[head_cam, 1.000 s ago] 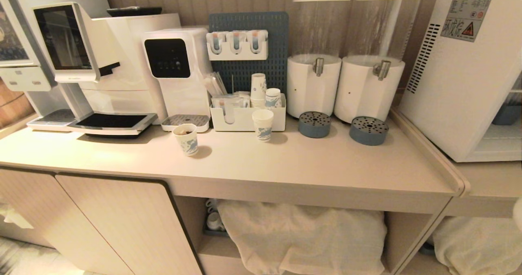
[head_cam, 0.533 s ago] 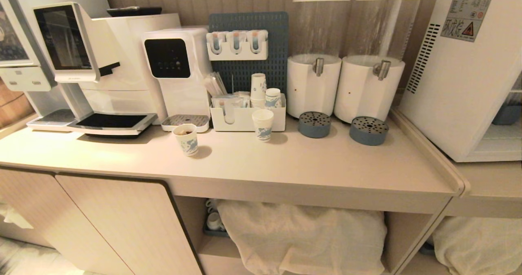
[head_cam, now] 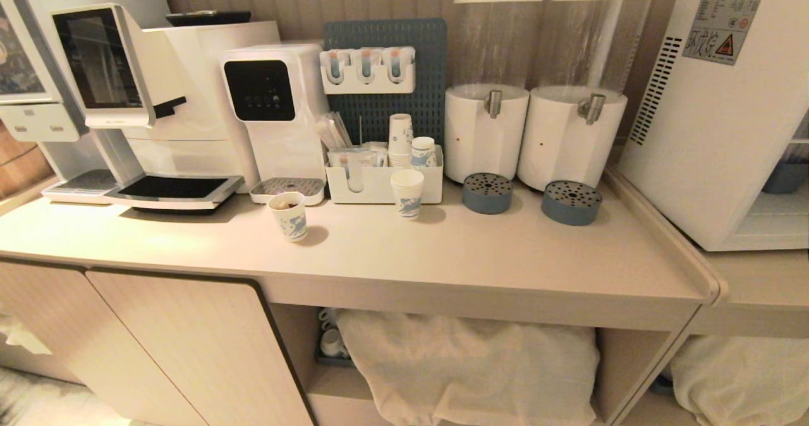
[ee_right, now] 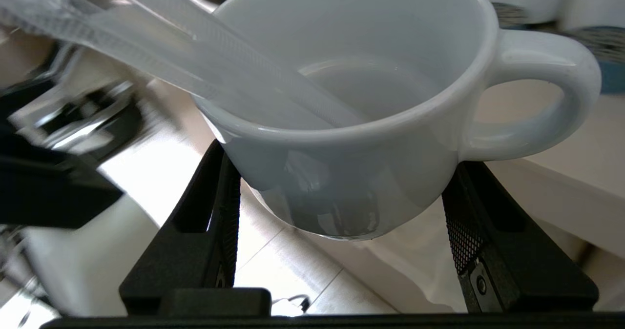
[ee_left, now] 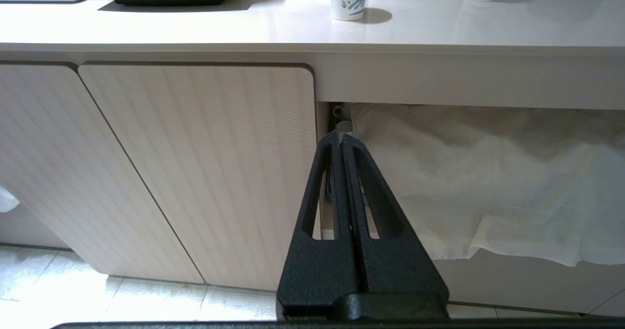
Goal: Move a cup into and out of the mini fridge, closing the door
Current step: Put the ceramic cup in the freezer
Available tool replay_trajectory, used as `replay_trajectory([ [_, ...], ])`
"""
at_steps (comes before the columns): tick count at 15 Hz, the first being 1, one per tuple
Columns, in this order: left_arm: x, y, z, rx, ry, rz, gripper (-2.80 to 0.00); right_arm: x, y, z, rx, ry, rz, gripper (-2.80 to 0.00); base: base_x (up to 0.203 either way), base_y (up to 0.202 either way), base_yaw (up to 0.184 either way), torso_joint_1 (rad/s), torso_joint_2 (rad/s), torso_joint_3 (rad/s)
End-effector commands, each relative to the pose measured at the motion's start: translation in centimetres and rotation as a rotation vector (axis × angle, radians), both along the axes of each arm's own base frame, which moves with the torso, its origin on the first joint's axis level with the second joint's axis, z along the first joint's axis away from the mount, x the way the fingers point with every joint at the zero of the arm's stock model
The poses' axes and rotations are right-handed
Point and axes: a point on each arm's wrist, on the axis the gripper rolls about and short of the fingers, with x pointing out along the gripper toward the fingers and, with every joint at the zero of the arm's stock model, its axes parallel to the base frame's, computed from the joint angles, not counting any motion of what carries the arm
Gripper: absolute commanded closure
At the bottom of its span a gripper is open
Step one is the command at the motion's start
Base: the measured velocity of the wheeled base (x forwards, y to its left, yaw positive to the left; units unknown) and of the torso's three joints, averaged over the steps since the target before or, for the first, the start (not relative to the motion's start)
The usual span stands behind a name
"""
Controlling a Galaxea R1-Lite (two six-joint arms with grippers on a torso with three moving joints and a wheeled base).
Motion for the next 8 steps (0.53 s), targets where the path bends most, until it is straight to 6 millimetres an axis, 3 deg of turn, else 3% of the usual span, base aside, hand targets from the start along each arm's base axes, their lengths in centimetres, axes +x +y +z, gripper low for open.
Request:
replay_trajectory([
  [1, 0.0, 0.0, 0.0, 0.000, 0.001, 0.000, 0.00, -1.4, 0.0, -0.7, 0.001, -0.052, -0.059, 0.00, 0.000, 0.000, 0.000, 0.000, 0.00, 0.000],
  [8, 0.0, 0.0, 0.0, 0.000, 0.001, 0.000, 0.00, -3.8, -0.9, -5.3, 0.049, -0.119, -0.395, 0.00, 0.000, 0.000, 0.000, 0.000, 0.00, 0.000],
])
